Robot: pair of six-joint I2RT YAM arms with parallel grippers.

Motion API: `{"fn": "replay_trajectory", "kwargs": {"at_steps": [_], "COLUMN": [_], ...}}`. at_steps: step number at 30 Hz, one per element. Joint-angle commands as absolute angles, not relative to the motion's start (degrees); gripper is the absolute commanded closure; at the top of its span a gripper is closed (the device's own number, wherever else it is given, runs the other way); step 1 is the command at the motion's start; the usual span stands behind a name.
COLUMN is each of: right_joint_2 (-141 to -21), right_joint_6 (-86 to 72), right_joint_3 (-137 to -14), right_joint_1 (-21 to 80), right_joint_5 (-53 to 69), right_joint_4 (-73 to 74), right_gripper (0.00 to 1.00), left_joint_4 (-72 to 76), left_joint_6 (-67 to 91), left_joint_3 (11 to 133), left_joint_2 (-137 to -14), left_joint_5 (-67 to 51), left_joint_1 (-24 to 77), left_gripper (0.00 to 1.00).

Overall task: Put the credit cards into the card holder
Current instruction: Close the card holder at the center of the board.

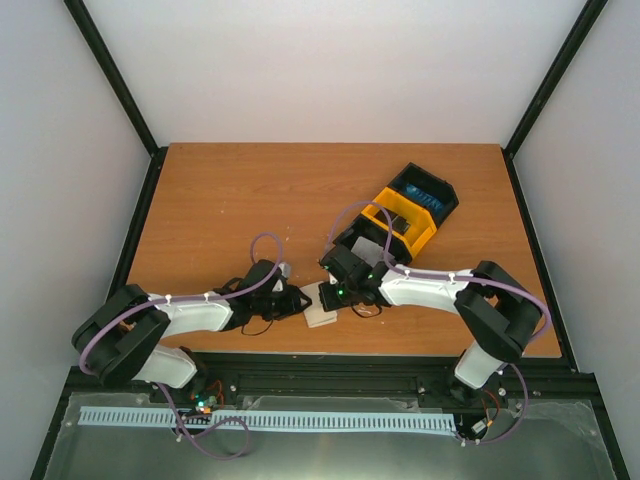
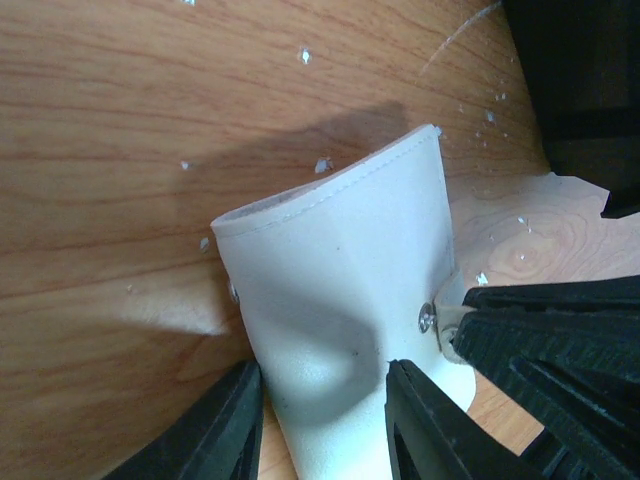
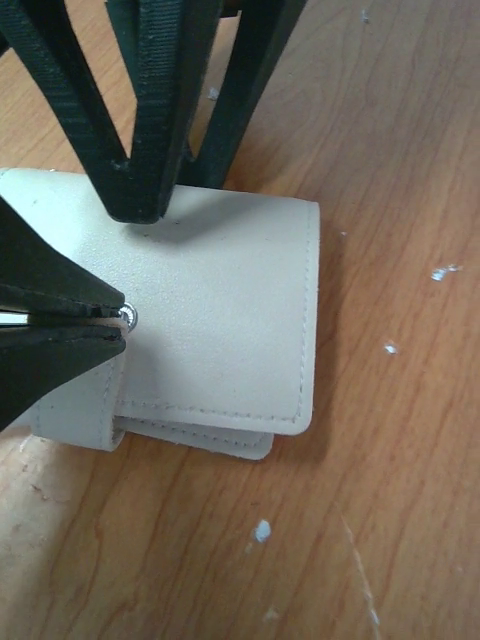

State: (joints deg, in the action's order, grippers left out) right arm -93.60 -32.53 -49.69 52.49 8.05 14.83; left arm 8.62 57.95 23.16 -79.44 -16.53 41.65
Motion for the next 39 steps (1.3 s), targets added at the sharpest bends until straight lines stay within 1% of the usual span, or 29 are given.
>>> {"fn": "replay_trajectory", "kwargs": {"at_steps": [1,14,29,34,36,39], "right_joint_2": [-94.29,-97.74,-101.73,-102.82,-102.89,-102.38], "right_joint_6": [-33.88,-33.57,-32.25,-32.06,-31.94,-31.86], "right_joint_3": [-51.50,-54.47,-61.03,-62.41,-62.50,-62.06], "right_joint_1": [53.24,55.55,60.28,60.97,61.08,61.08], "right_joint_5": [3.73,-0.80,-12.32,-12.57,-11.20,-7.72], "right_joint_4": [14.94,18.15,25.57,26.09,25.64,23.77], "right_gripper": [0.97,0.97,0.97,0.97,0.97,0.91], "left_joint_4": [5.27,6.05,5.32,5.53,5.53,6.15], "left_joint_6": [58.64,58.55,59.06,59.92,60.30,61.20], "left_joint_3": [21.36,20.85,20.67,20.33,20.23,19.51], "left_joint_2": [-80.38,-80.50,-79.85,-78.88,-78.56,-77.88], "left_joint_5": [-16.15,-16.36,-15.25,-14.44,-14.12,-13.50], "left_joint_1": [42.54,42.52,42.50,42.50,42.52,42.53], "left_gripper": [0.64,0.65,0.65,0.65,0.67,0.69]}}
